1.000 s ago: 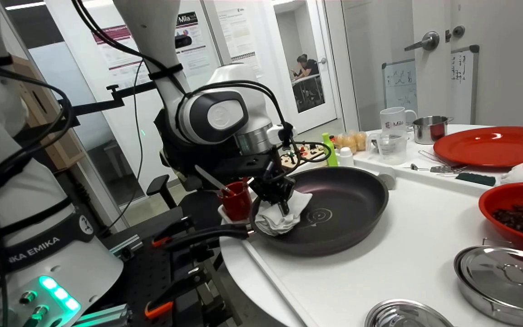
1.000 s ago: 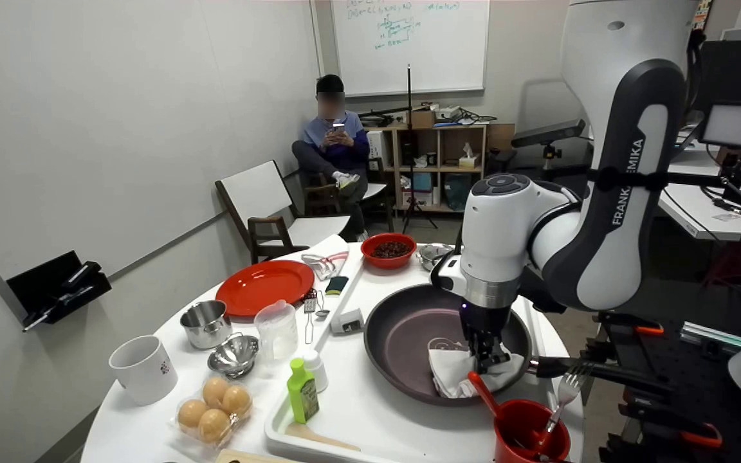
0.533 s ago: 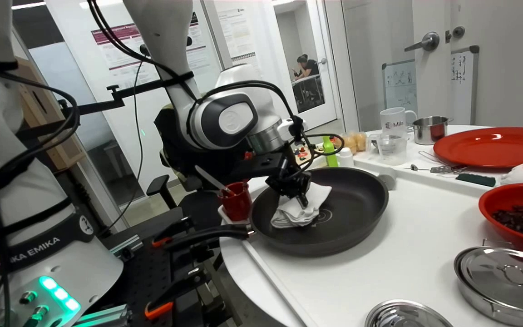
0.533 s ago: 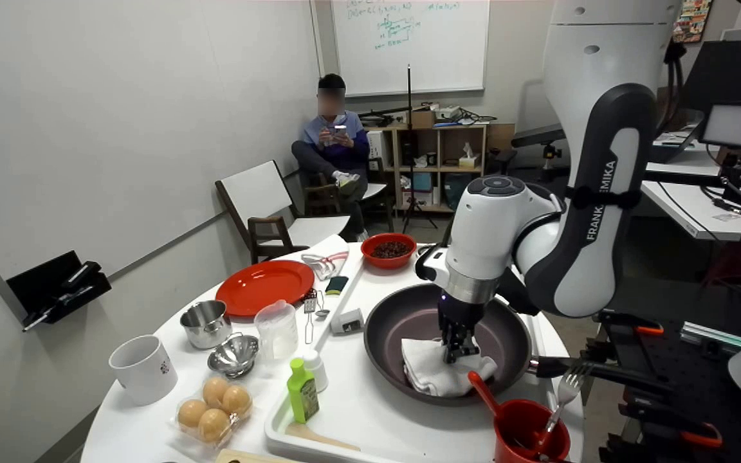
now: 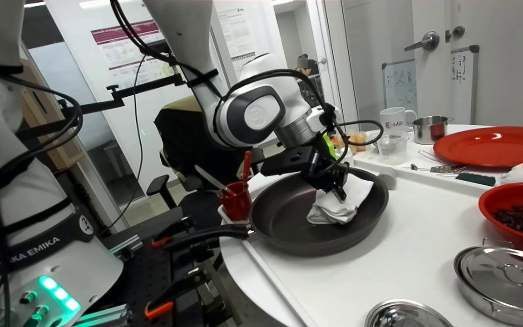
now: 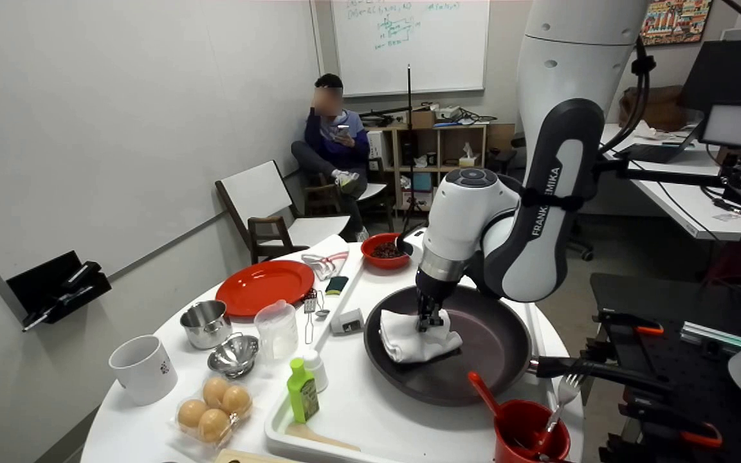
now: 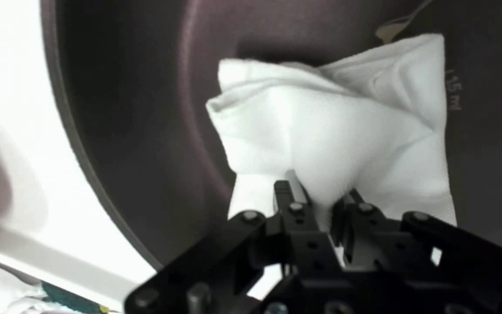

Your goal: Pick up the towel from the table, wipe the pan and put the towel back on the table.

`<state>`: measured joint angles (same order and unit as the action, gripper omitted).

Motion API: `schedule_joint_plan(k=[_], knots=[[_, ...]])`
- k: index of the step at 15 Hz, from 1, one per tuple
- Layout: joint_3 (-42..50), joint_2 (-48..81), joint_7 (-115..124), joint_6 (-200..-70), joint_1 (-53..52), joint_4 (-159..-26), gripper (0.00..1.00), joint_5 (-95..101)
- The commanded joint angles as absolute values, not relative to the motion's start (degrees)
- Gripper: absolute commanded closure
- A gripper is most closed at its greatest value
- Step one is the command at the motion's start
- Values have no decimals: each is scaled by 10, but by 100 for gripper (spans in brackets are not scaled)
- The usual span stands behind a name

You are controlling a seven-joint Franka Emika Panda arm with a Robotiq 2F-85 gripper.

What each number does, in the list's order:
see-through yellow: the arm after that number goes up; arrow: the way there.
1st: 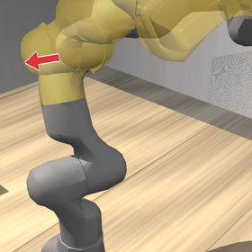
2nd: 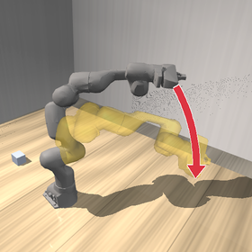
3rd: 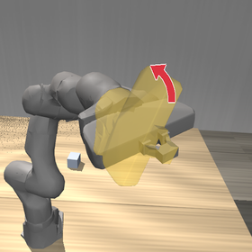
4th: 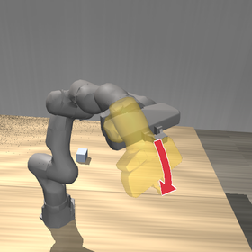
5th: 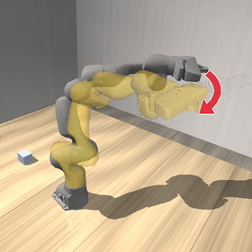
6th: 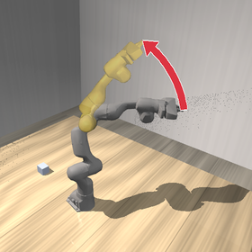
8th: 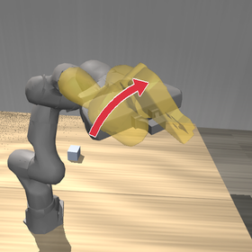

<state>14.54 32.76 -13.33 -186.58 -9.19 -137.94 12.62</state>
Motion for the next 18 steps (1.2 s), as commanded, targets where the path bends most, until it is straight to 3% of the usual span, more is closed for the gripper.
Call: schedule_joint_plan(k=[1, 11, 18], knots=[[155, 341, -120, -1859, -87, -1368, 92, 112], [8, 210, -81, -1858, 83, -1369, 91, 88], [57, 155, -88, -1848, 110, -1384, 91, 86]])
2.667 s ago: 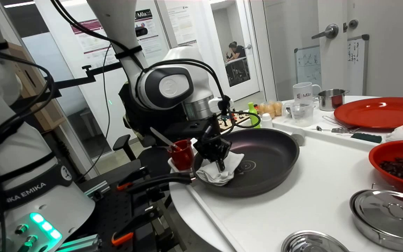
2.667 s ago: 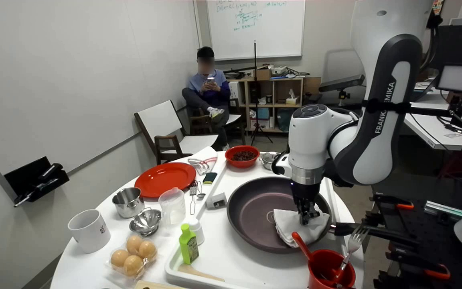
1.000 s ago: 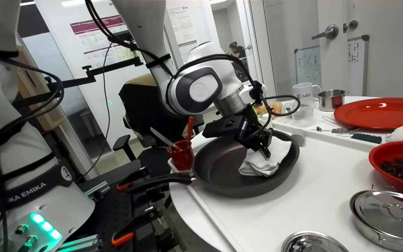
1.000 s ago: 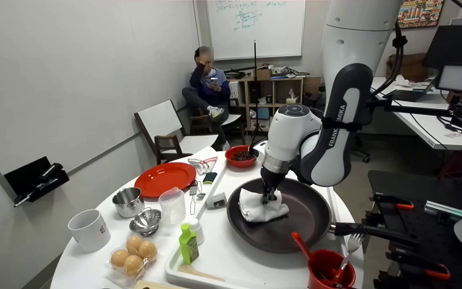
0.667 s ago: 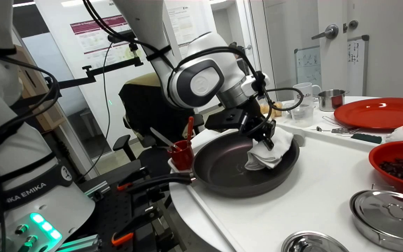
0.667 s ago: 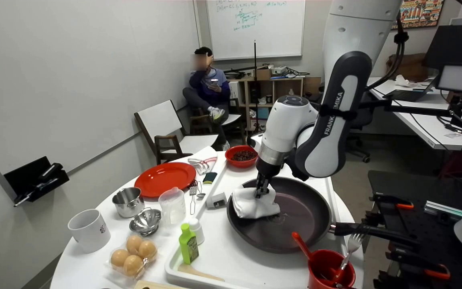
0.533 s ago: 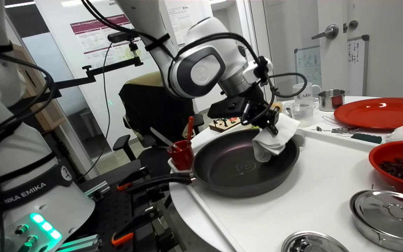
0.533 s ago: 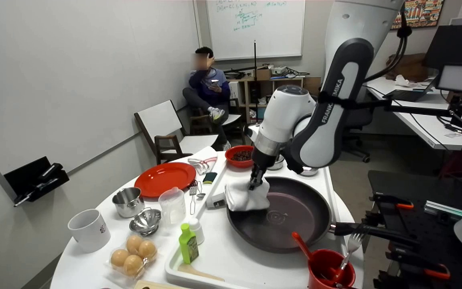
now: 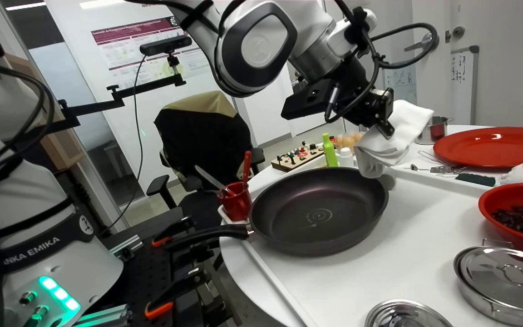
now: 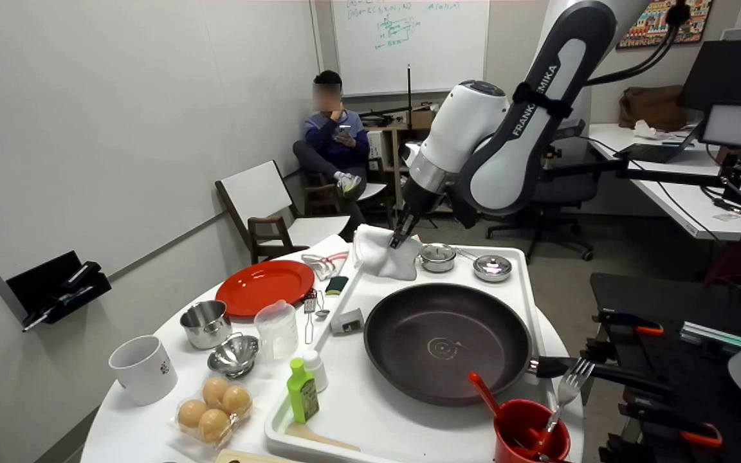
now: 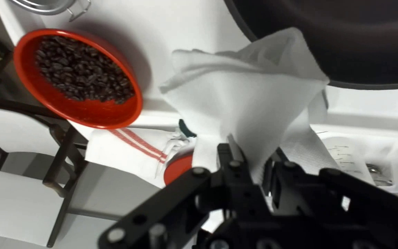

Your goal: Pick up the towel from the table, wipe the pan and put the towel back on the table.

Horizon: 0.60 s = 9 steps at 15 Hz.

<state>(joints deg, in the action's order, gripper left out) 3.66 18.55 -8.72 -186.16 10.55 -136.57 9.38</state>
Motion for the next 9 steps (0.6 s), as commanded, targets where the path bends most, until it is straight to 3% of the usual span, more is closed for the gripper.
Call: schedule_joint_plan(k=[1, 9], knots=[[68, 150, -89, -1844, 111, -1386, 92, 86], [127, 134, -101, -1752, 112, -1443, 92, 102]])
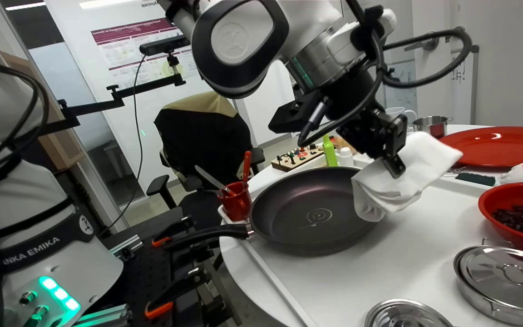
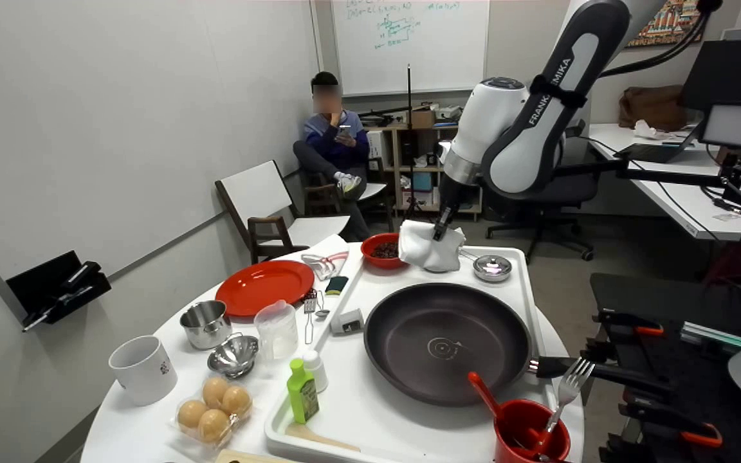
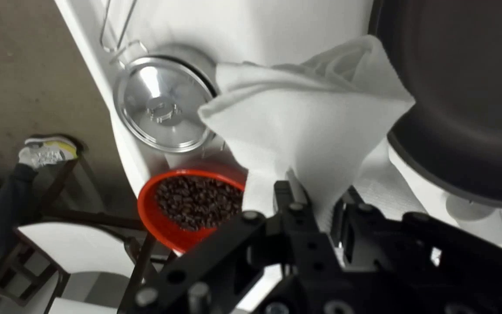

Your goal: Pick up the towel from the table, wipe the pan and put the towel back on the table.

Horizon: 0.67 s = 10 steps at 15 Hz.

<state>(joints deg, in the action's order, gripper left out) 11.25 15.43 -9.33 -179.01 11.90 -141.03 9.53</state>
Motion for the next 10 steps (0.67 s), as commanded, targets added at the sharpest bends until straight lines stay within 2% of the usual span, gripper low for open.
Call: schedule_joint_plan(k=[1, 10], knots=[[134, 137, -98, -1742, 108, -1449, 92, 106], [189, 150, -76, -1709, 92, -1457, 92, 128]])
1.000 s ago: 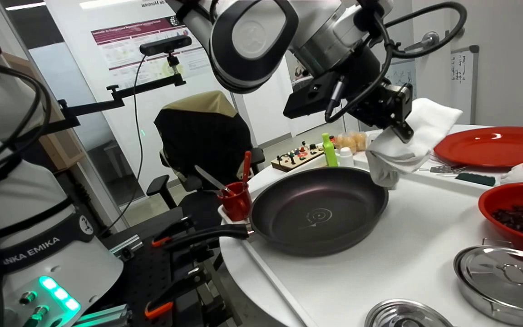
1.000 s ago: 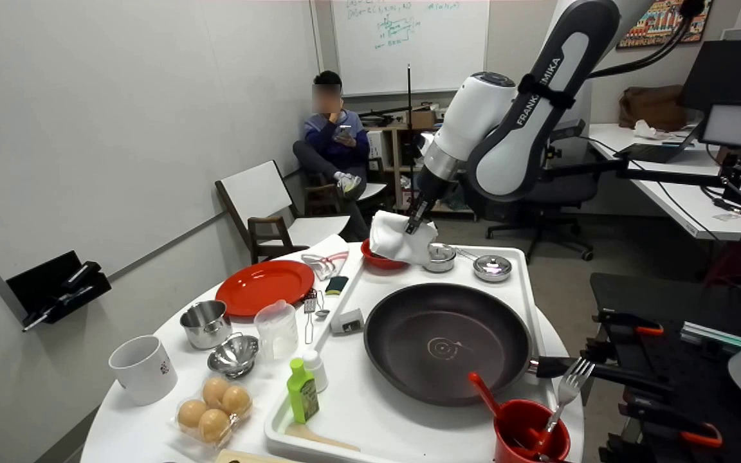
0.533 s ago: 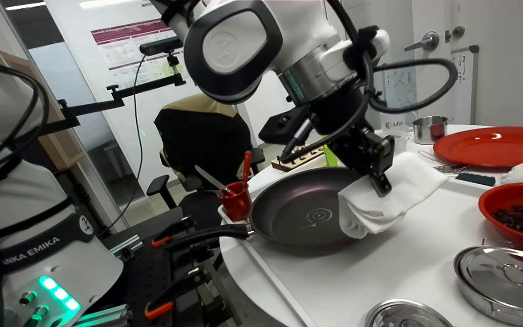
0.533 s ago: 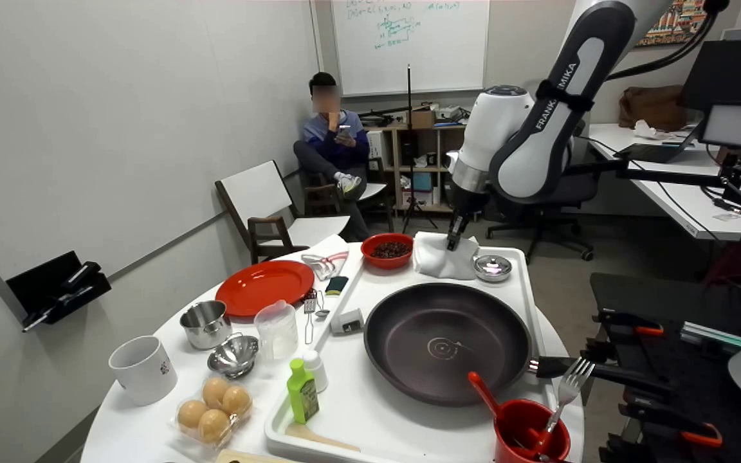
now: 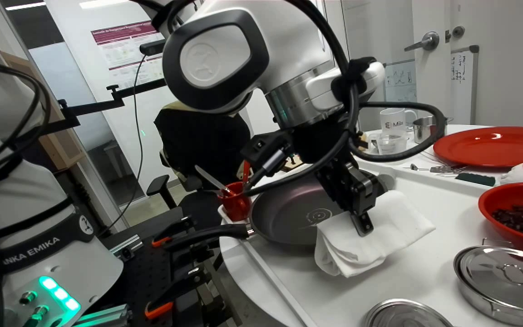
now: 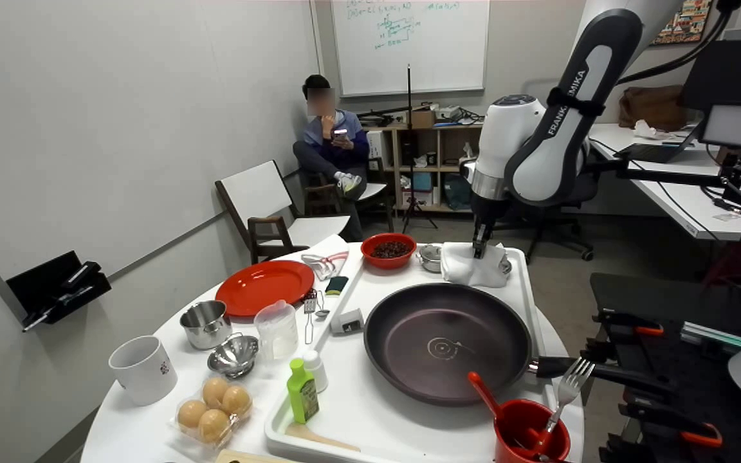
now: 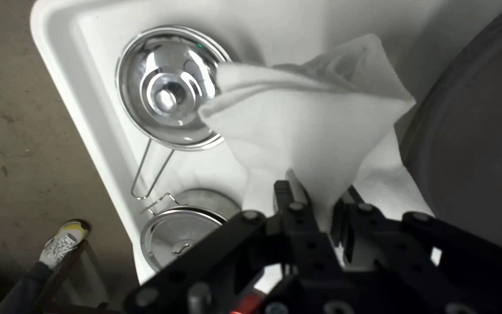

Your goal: Pick up the towel from the table, wipe the pan and put the towel back on the table.

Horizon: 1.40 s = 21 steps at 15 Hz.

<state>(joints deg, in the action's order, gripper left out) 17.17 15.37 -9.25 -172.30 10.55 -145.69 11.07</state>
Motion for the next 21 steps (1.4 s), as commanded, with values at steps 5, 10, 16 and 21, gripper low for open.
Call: schedule_joint_plan(k=[5, 10, 16, 21], knots=[[171, 177, -72, -1717, 90, -1450, 92, 114], [157, 200, -58, -1721, 72, -1444, 37, 110], [147, 199, -53, -1716, 70, -1439, 0, 102], [135, 194, -61, -1716, 74, -1441, 0, 102]])
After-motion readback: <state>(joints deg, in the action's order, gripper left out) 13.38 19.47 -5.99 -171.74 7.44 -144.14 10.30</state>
